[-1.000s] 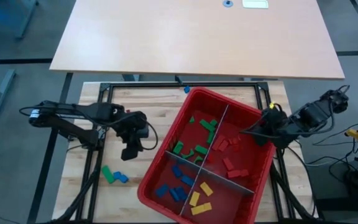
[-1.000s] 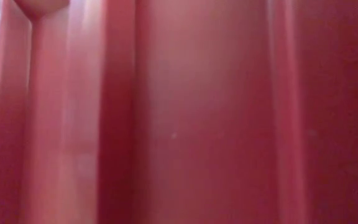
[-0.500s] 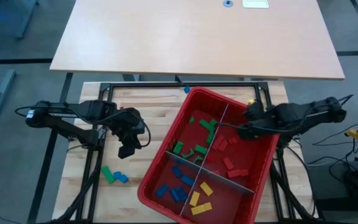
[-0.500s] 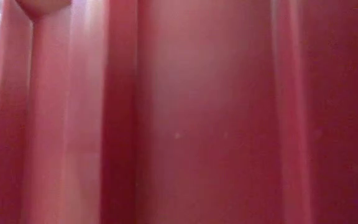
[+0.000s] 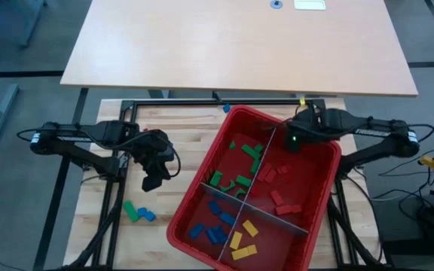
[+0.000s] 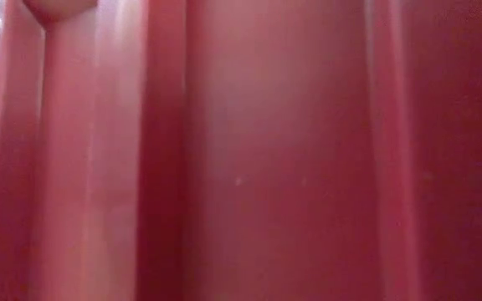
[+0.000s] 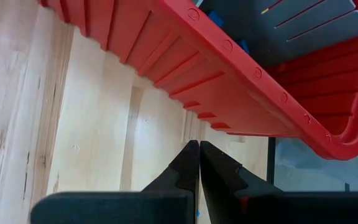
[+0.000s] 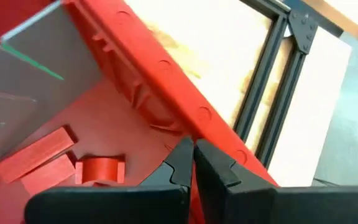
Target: Sort blocks
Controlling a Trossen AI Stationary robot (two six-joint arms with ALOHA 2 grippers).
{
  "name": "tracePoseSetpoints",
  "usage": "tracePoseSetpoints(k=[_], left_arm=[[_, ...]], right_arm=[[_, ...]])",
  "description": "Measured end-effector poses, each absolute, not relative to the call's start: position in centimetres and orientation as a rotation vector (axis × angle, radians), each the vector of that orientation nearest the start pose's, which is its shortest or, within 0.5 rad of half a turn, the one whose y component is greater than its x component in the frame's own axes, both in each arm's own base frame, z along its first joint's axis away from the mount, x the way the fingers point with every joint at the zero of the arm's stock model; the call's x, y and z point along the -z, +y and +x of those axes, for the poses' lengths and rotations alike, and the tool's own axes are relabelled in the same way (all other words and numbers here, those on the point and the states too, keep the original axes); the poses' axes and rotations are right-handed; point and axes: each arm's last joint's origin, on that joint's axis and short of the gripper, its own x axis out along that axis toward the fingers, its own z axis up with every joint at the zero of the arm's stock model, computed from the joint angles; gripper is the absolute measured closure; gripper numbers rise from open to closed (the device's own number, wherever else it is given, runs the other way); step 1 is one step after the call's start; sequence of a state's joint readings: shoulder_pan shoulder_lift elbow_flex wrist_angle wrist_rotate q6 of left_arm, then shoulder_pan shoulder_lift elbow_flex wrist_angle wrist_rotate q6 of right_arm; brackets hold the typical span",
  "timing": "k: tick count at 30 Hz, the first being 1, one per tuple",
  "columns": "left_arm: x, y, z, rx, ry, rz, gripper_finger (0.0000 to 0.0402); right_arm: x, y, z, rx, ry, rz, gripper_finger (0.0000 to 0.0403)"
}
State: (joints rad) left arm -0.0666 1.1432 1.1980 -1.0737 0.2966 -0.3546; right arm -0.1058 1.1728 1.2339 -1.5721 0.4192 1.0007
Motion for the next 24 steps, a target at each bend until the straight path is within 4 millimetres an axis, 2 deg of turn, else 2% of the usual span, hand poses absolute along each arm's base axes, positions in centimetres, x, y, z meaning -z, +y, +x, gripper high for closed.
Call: tracePoseSetpoints(k=[9,24], left_arm=[[-33.6,-2.2,20.1,0.148,1.069,-0.437,0.0401],[-33.6,-2.2,20.1,0.148,1.068,-0.435,0.0401]], right_arm=[[-32.6,-6.5,15.6,1.149,1.195,0.540,0.0403],[-31.8,-12.8,16.0,1.165,1.137,0.573,0.0403]])
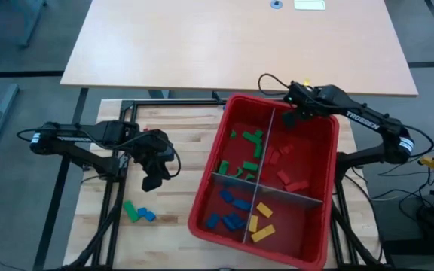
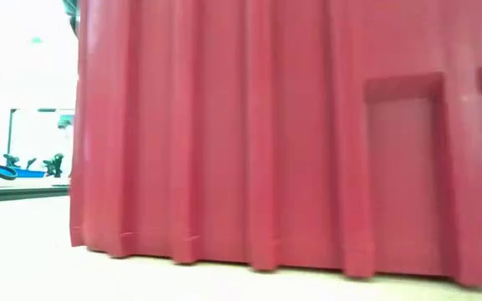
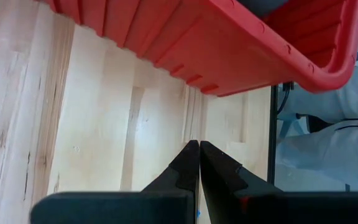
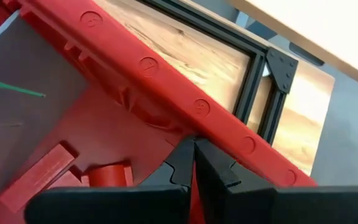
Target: Sort blocks
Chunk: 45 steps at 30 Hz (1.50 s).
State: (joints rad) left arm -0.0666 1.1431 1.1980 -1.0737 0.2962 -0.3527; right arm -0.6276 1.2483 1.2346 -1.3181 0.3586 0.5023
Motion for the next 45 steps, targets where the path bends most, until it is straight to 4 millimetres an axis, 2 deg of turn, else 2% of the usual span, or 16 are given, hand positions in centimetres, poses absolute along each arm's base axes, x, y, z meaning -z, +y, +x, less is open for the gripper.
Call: tracePoseSetpoints(k=[6,16,20,31,45], left_arm=[[-33.6,-2.2,20.1,0.146,1.069,-0.439,0.0401],[-33.6,-2.2,20.1,0.134,1.066,-0.432,0.0402],[-33.6,-2.1,20.1,0.119,1.061,-0.416,0.0402],[-33.6,-2.1,20.2,0.104,1.057,-0.406,0.0402],[-33.5,-2.1,20.2,0.099,1.054,-0.413,0.0402]], right_arm=[[-31.6,-13.3,16.3,1.122,1.137,0.599,0.0403],[-32.4,-10.2,15.6,1.026,1.148,0.707,0.0403],[-32.2,-10.1,15.7,1.018,1.175,0.702,0.0403],[-30.3,-13.7,16.2,1.072,1.285,0.672,0.0403],[-29.8,-18.9,14.9,1.130,1.130,0.727,0.0403]])
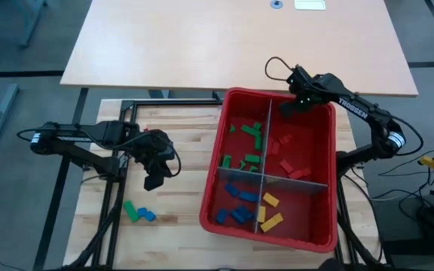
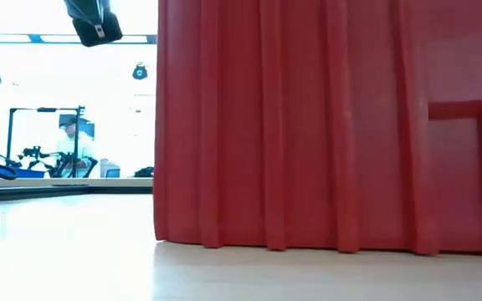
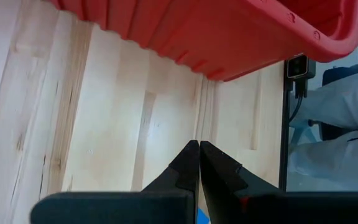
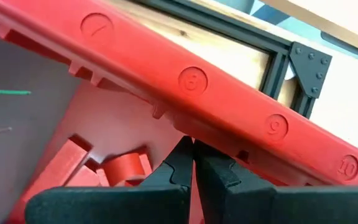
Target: Sort blocks
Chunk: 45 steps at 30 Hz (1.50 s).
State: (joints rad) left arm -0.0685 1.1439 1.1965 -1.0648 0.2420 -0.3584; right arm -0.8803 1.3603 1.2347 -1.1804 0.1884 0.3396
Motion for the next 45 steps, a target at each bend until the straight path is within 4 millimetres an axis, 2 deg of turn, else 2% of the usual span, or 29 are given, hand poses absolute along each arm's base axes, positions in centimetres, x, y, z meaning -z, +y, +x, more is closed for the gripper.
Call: tracePoseSetpoints(k=[8,16,19,22,27,31,38,42,45], left_arm=[[-33.7,-2.1,20.4,0.107,1.028,-0.407,0.0402],[-33.6,-2.0,20.4,0.084,1.024,-0.404,0.0402],[-33.6,-2.0,20.4,0.076,1.025,-0.414,0.0402],[-33.6,-2.0,20.4,0.071,1.026,-0.424,0.0402],[-33.6,-1.9,20.5,0.023,1.010,-0.397,0.0402],[-33.5,-1.7,20.9,-0.038,0.985,-0.343,0.0402],[-31.5,-1.6,23.8,-0.089,0.911,-0.265,0.0401],[-29.9,-0.8,25.4,-0.285,0.919,-0.173,0.0401],[-29.1,0.5,26.3,-0.444,0.912,-0.121,0.0401]], right_arm=[[-29.7,-21.2,15.5,1.096,1.077,0.739,0.0403],[-29.1,-24.0,18.6,0.951,1.101,0.779,0.0403],[-29.8,-24.3,19.7,0.916,1.117,0.758,0.0403],[-31.1,-24.0,19.7,0.911,1.101,0.744,0.0403],[-34.3,-22.0,18.1,0.949,1.002,0.719,0.0403],[-36.9,-19.2,17.1,0.938,0.902,0.702,0.0403],[-39.8,-13.4,17.9,0.779,0.772,0.670,0.0403],[-40.6,-10.4,18.4,0.693,0.743,0.685,0.0403],[-41.0,-8.4,18.8,0.664,0.720,0.680,0.0403]])
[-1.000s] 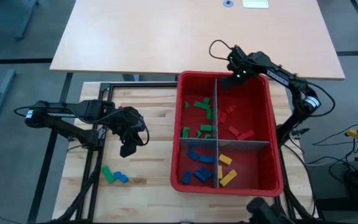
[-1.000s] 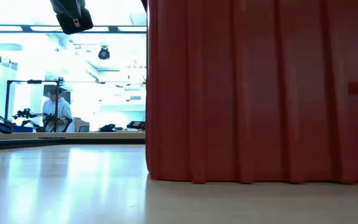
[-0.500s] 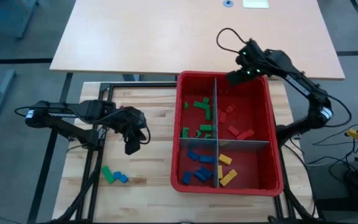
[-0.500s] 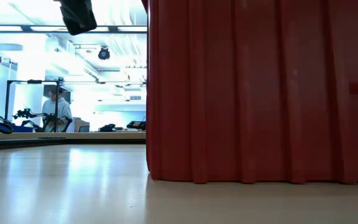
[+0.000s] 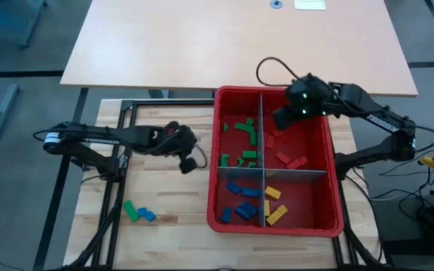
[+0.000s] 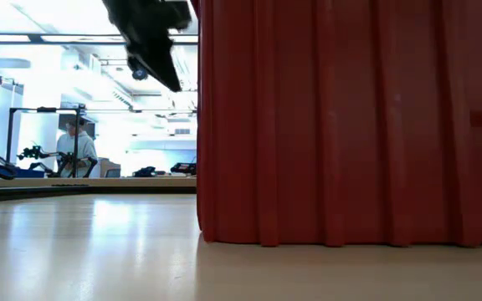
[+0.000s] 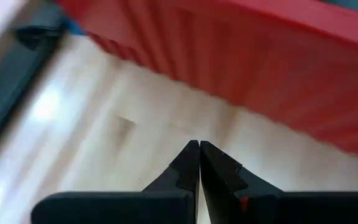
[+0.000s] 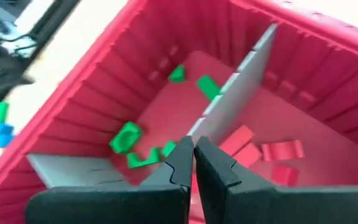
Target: Sort blocks
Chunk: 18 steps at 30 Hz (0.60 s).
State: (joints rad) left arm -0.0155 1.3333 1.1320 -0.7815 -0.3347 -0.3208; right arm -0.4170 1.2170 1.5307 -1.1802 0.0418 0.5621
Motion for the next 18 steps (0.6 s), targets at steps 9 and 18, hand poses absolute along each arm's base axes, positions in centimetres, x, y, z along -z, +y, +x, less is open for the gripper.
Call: tracePoseSetpoints(k=[9,18], left_arm=[[-26.6,5.4,30.4,-0.456,0.827,-0.184,0.0401],[-25.1,6.8,32.5,-0.379,0.766,-0.262,0.0401]], right_arm=[[-41.5,-4.9,19.3,0.586,0.697,0.675,0.0403],[-42.0,-3.2,18.9,0.547,0.679,0.670,0.0403]])
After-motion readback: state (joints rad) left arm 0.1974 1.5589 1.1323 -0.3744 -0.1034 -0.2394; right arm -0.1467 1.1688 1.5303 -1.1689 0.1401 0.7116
